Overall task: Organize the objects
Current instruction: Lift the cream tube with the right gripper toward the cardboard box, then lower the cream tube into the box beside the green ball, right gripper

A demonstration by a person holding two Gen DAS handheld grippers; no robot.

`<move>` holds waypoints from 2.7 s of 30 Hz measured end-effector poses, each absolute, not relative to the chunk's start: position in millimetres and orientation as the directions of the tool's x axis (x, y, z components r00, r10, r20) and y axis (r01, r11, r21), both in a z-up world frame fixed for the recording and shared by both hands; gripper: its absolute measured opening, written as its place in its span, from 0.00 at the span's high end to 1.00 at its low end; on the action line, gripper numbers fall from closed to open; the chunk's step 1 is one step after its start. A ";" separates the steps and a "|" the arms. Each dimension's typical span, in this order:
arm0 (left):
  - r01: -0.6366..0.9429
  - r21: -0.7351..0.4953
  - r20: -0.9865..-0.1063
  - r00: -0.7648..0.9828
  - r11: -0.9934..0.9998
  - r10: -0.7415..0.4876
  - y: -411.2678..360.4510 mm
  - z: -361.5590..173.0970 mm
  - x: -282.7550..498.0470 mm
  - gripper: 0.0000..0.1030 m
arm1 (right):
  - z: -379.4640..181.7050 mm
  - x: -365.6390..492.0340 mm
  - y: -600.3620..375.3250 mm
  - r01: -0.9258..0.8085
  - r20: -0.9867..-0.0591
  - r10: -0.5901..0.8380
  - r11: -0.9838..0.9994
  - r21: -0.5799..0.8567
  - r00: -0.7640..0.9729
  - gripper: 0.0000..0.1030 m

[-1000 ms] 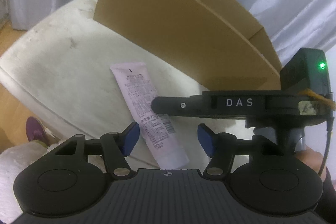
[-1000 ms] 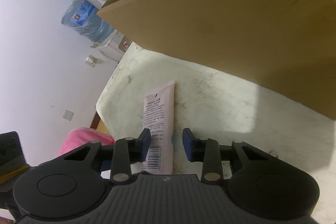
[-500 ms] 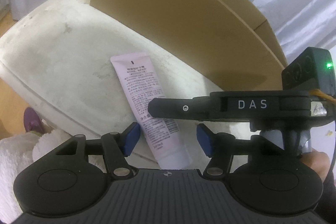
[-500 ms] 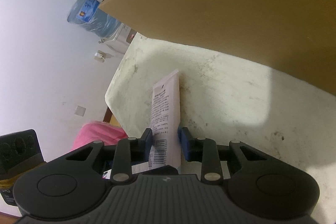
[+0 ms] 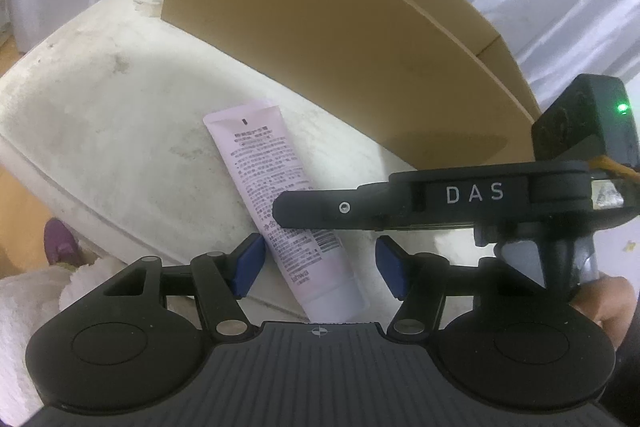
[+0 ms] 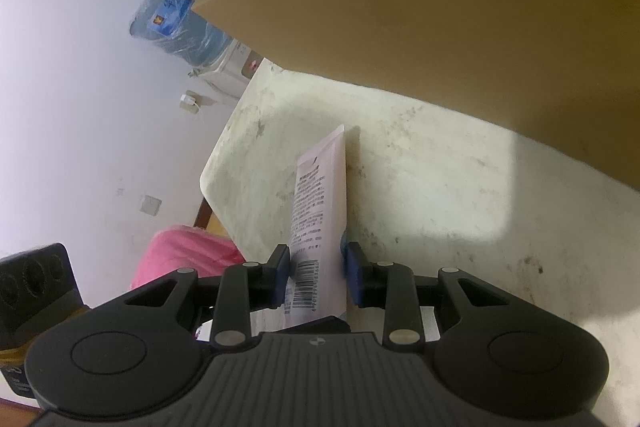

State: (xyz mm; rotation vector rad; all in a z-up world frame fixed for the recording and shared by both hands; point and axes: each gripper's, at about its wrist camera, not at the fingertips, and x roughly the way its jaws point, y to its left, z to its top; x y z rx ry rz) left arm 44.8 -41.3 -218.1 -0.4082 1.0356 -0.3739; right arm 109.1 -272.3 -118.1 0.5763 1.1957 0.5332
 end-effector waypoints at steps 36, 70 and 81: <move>0.116 -0.437 -0.709 0.565 0.892 -0.421 -36.4 -182.0 15.6 0.50 | -92.5 84.4 -255.7 -0.080 -0.645 0.687 0.703 0.707 0.334 0.67; 0.295 -0.324 -0.570 0.697 0.899 -0.434 -80.8 -77.0 53.4 0.52 | 16.1 93.0 -310.1 -0.150 -0.500 0.663 0.673 0.725 0.558 0.67; 0.347 -0.365 -0.582 0.639 0.864 -0.503 -122.6 -84.5 131.8 0.52 | 20.1 156.7 -365.8 -0.071 -0.557 0.606 0.710 0.701 0.568 0.67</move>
